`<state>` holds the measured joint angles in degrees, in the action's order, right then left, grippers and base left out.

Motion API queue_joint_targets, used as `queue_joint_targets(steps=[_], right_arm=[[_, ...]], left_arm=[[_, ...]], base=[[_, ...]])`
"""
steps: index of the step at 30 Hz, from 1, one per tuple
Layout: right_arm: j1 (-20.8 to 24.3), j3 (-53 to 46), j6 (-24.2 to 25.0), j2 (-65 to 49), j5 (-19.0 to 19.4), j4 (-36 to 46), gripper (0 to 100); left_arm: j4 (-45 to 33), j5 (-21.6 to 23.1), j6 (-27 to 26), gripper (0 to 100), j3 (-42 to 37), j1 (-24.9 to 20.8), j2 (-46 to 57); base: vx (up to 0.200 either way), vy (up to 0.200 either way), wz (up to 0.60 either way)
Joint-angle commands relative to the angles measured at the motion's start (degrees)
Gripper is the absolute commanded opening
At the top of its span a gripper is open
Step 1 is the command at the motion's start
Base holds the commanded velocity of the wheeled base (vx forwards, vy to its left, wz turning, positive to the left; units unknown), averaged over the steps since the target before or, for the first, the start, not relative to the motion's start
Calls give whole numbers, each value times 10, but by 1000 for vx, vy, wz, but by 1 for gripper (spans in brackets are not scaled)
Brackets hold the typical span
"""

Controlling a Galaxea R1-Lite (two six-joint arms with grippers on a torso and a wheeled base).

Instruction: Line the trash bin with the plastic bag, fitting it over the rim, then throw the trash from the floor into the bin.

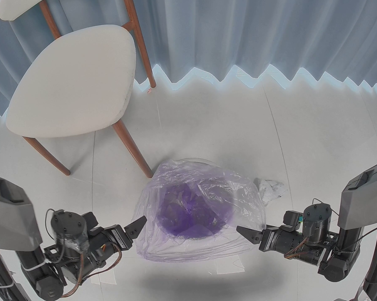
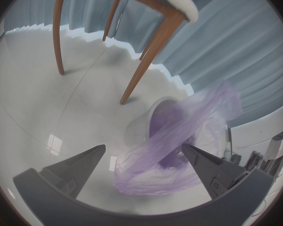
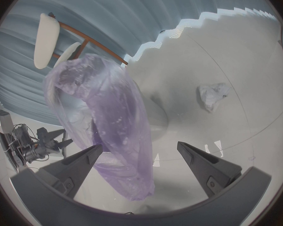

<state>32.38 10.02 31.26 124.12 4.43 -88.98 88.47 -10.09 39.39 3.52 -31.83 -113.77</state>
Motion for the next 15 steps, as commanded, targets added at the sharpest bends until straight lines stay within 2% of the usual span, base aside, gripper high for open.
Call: queue_joint_targets(steps=[1, 7, 10, 15], right_arm=[[-10, -39, -31, -93, 14, -10, 100], [-9, -49, -49, -141, 32, -10, 100], [-11, -62, -61, -150, 33, -10, 100], [-25, -84, -113, -137, 52, -10, 100]], left_arm=[[0, 0, 23, 100, -35, -14, 171], [0, 1, 35, 100, -35, -47, 232], [0, 2, 71, 100, -35, -72, 273], [0, 13, 194, 100, -19, -123, 348]], base=[[0, 0, 0], [0, 0, 0], [0, 0, 0], [0, 0, 0]])
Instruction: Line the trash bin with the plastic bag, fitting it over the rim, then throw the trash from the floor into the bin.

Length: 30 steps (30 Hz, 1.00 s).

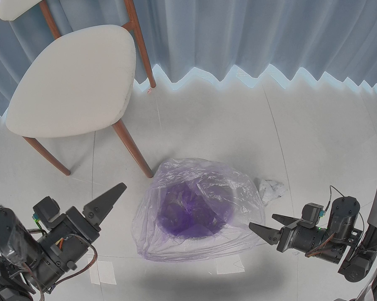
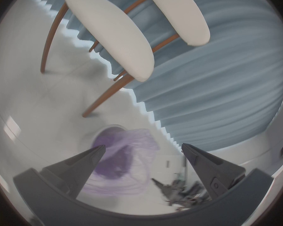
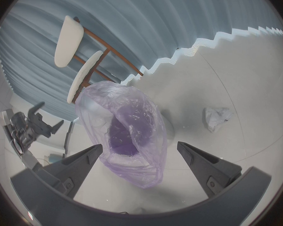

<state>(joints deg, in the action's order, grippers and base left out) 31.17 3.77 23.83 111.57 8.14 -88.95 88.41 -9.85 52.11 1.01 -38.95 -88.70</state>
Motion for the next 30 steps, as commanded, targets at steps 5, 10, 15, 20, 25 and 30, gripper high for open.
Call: queue_joint_targets(steps=[5, 10, 15, 20, 25, 30], right_arm=[[-27, -16, -114, -17, 16, -10, 100], [-30, -10, -130, -26, 16, -10, 100], [-58, 37, -142, -46, 17, -10, 100], [-53, 82, -143, -42, 18, -10, 100], [-38, 114, -145, -32, 19, -10, 100], [-30, 133, -152, 1, 35, -10, 100]], left_arm=[[-5, 84, 107, 100, 10, -79, 116], [-19, 130, 4, 100, -10, -97, 85], [-96, 84, -67, 100, -10, -133, 74], [-115, 86, -66, 100, -10, -134, 145], [-181, 94, -74, 100, -10, -130, 179], [-236, 150, -164, 100, -10, -68, 178]], base=[[0, 0, 0], [0, 0, 0], [0, 0, 0], [0, 0, 0], [0, 0, 0], [0, 0, 0]])
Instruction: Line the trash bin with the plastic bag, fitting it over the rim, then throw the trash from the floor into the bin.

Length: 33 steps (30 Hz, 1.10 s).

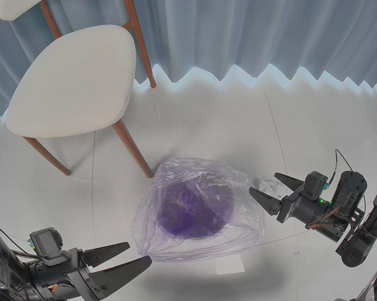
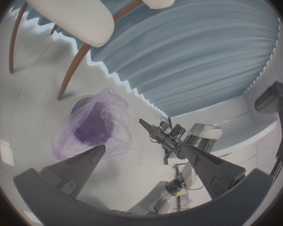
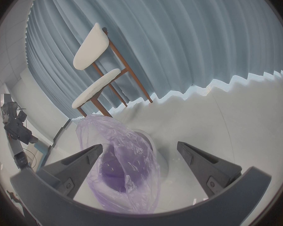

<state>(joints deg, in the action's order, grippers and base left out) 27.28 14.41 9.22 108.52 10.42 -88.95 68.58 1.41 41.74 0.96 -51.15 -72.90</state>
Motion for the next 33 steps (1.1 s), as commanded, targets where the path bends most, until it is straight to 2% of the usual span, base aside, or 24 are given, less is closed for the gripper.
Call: queue_joint_targets(steps=[1, 2, 3, 5, 9, 13, 16, 17, 18, 21, 23, 26, 33], right_arm=[[9, 27, -6, 32, 14, -10, 100], [11, 33, -7, 36, 25, -10, 100], [11, 38, -7, 38, 31, -10, 100], [8, 49, -9, 43, 47, -10, 100], [-3, 75, -15, 61, 76, -10, 100], [-10, 90, -25, 77, 121, -10, 100], [-10, 109, -34, 86, 128, -10, 100], [-10, 109, -34, 86, 128, -10, 100], [-10, 124, -35, 93, 138, -10, 100], [-9, 137, -41, 107, 145, -10, 100], [-10, 137, -45, 112, 145, -10, 100], [-11, 129, -45, 113, 145, -10, 100], [-14, 150, -46, 131, 146, -10, 100]], left_arm=[[-47, 43, -71, 100, -9, 62, 18], [-87, 68, -141, 100, -9, 100, 0], [-100, 83, -183, 100, -9, 121, -18], [-100, 111, -239, 100, 0, 159, -57], [-66, 126, -244, 100, 26, 195, -103], [-13, 125, -261, 100, 59, 238, -193], [57, 121, -266, 100, 71, 248, -262], [57, 121, -266, 100, 71, 248, -262], [121, 119, -267, 100, 70, 243, -318], [213, 89, -272, 100, 92, 243, -418], [199, 68, -279, 100, 122, 247, -443], [201, 83, -277, 100, 127, 239, -436], [200, 63, -279, 100, 185, 250, -447]], base=[[0, 0, 0], [0, 0, 0], [0, 0, 0], [0, 0, 0], [0, 0, 0], [0, 0, 0], [0, 0, 0], [0, 0, 0], [0, 0, 0], [0, 0, 0], [0, 0, 0], [0, 0, 0], [0, 0, 0]])
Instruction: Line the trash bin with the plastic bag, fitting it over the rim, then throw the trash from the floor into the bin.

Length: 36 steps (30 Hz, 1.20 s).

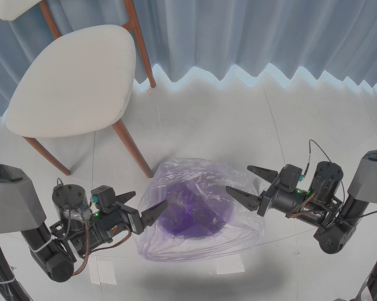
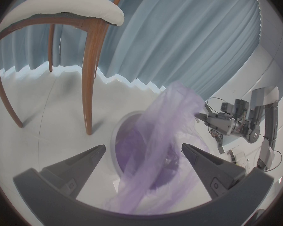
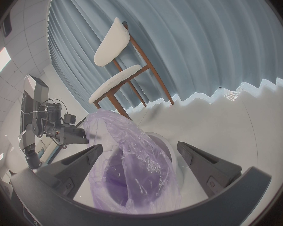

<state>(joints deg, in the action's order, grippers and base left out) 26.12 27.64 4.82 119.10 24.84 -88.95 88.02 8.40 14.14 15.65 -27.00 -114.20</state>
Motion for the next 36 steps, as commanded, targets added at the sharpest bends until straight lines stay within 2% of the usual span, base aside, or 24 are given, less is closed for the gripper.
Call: queue_joint_targets(steps=[1, 5, 14, 15, 17, 18, 25, 31, 36], right_arm=[[-2, 19, -2, 29, 2, -10, 100], [0, 27, -3, 42, 1, -10, 100], [-28, 50, -2, 61, 1, -10, 100], [-28, 49, -1, 61, 1, -10, 100], [-28, 46, 4, 61, 1, -10, 100], [-28, 49, 8, 61, 1, -10, 0], [-38, 51, 77, 61, 2, -10, 0], [-67, 69, 178, 60, 1, -10, 0], [-69, 74, 234, 58, 0, -10, 0]], left_arm=[[6, -5, -3, 100, 41, 6, -36], [6, -6, -2, 100, 51, 1, -37], [6, -8, -1, 100, 49, 11, -45], [6, -8, -1, 0, 49, 11, -46], [6, -10, 2, 0, 54, 12, -52], [6, -10, 3, 0, 55, 13, -53], [6, -5, 5, 0, 49, 15, -53], [6, 25, 85, 0, 75, 37, -50], [7, 28, 99, 0, 73, 32, -49]], base=[[0, 0, 0], [0, 0, 0], [0, 0, 0], [0, 0, 0], [0, 0, 0], [0, 0, 0], [0, 0, 0], [0, 0, 0], [0, 0, 0]])
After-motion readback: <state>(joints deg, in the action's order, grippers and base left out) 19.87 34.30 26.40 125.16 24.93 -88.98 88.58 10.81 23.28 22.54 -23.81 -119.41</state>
